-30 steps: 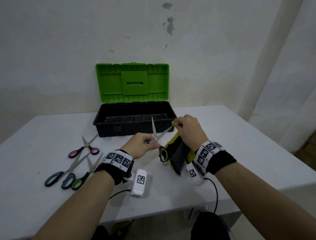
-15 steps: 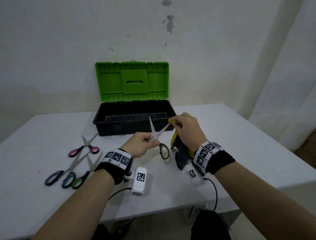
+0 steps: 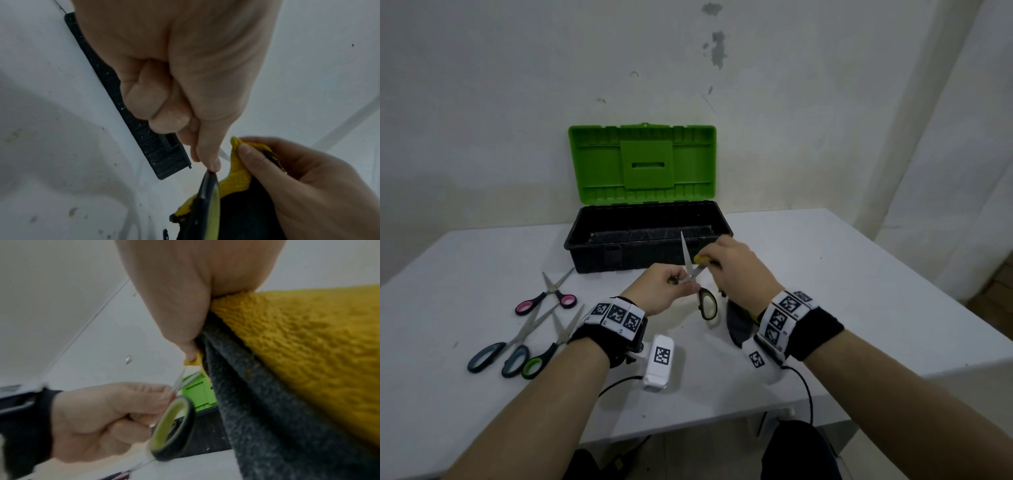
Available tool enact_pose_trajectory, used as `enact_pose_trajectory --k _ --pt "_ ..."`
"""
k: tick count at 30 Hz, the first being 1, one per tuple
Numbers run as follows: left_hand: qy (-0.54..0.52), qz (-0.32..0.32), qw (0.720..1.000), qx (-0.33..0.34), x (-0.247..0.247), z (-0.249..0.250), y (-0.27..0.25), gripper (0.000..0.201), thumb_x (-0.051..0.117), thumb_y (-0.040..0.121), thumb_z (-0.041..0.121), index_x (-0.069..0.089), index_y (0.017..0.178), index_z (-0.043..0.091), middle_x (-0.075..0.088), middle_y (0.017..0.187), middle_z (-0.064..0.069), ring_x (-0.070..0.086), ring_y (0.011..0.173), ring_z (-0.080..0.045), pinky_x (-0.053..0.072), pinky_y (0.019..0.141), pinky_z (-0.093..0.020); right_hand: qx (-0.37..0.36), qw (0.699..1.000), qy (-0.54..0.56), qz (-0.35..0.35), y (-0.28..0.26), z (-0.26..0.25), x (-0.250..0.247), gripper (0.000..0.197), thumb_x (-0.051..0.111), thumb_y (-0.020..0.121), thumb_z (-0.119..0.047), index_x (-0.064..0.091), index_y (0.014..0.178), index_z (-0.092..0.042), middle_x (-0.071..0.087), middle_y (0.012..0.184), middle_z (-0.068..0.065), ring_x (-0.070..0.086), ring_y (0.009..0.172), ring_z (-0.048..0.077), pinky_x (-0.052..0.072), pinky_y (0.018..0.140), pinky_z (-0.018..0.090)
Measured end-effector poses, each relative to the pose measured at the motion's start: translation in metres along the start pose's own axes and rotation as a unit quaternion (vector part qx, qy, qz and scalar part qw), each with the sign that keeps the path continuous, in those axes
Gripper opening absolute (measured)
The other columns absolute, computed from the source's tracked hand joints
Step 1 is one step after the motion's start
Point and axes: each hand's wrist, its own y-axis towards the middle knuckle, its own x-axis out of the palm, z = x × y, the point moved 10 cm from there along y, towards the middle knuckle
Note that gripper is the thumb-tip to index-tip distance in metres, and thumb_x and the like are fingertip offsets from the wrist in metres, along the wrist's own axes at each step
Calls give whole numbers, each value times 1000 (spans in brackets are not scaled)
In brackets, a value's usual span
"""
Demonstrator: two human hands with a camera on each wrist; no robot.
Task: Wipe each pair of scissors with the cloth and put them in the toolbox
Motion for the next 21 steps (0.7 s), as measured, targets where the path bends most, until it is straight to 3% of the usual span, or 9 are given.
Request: enact_pose_trajectory --k 3,8,11,13,15,21 --pt "-43 -1 999 -1 2 4 -2 29 72 90 26 56 69 15 41 51 11 31 43 -11 27 44 -22 -37 999 -3 -22 -9 -10 14 20 55 95 -18 68 110 -16 57 102 6 59 88 27 51 76 41" --pt "-43 -10 999 -10 -1 -2 -8 36 72 90 26 48 64 18 37 51 12 27 43 -8 26 42 -20 87 991 36 95 1 47 -21 17 57 95 -19 71 105 -15 58 96 6 59 86 28 51 77 41" --pt "-91 -20 995 -31 2 -4 -9 33 70 92 22 50 66 17 36 51 7 24 42 -11 20 39 -21 14 991 67 116 -6 28 -27 15 61 93 -15 71 104 -14 60 95 4 59 83 20 51 75 32" --pt "-139 -21 989 -45 5 -2 -10 32 67 94 20 49 67 17 34 52 5 21 41 -10 13 40 -21 -83 991 65 86 -18 -1 -16 16 63 91 -11 71 105 -12 61 96 4 60 79 18 51 72 30" --pt "-163 -28 985 -53 9 0 -12 32 66 95 19 49 68 17 34 52 6 20 41 -10 10 42 -25 -123 989 45 64 -22 -11 -6 18 63 90 -8 70 106 -11 61 96 6 60 77 20 51 68 29" --pt "-142 -31 989 -40 8 4 -11 33 67 94 17 46 68 15 31 51 5 20 39 -9 13 38 -20 -49 993 43 97 -6 16 -25 18 62 93 -14 73 107 -12 63 93 7 62 81 23 53 73 37"
